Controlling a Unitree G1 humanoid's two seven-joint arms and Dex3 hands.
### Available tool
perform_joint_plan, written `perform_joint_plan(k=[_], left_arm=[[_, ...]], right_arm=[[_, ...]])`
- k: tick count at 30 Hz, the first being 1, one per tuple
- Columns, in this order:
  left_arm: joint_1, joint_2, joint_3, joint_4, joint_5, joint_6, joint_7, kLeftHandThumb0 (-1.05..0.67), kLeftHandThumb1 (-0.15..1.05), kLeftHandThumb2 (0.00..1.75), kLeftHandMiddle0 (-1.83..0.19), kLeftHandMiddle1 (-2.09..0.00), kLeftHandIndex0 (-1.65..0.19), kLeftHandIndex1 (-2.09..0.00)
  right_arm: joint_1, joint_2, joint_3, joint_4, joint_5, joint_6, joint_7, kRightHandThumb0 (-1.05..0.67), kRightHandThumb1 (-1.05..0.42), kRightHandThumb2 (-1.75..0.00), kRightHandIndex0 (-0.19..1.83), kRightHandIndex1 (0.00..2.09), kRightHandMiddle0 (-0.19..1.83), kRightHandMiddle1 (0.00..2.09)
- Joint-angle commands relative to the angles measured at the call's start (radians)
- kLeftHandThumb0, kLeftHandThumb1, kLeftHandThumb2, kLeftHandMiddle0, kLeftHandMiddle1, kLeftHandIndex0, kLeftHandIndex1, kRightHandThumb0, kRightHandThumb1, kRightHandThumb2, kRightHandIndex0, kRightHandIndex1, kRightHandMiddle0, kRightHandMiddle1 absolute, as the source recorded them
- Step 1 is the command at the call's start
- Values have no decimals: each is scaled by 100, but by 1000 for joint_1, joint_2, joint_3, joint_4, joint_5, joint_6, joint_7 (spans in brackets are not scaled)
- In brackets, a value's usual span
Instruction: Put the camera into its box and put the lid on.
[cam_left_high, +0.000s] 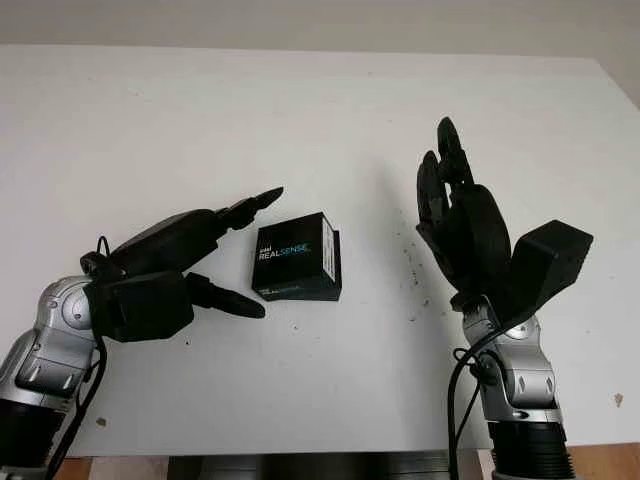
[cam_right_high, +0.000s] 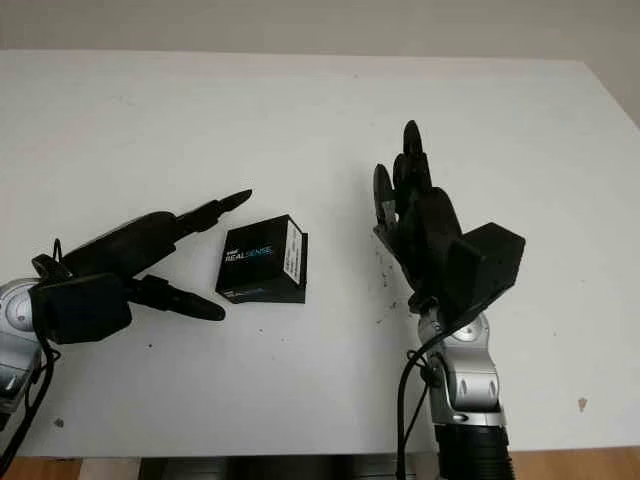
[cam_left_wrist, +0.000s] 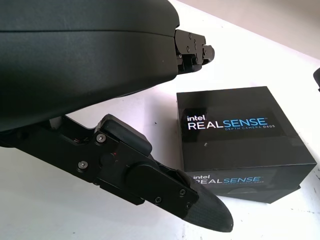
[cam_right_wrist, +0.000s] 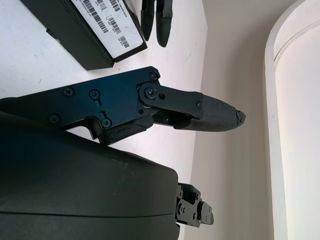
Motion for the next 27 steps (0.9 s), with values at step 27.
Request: perform_joint_plan(k=[27], left_arm=[[8, -22, -22, -56, 121, 4, 102, -83, 89, 6, -25, -12, -15, -17]], right_arm=[[28, -3, 8, -42, -8, 16, 0, -68, -105, -60, -18, 5, -16, 5]])
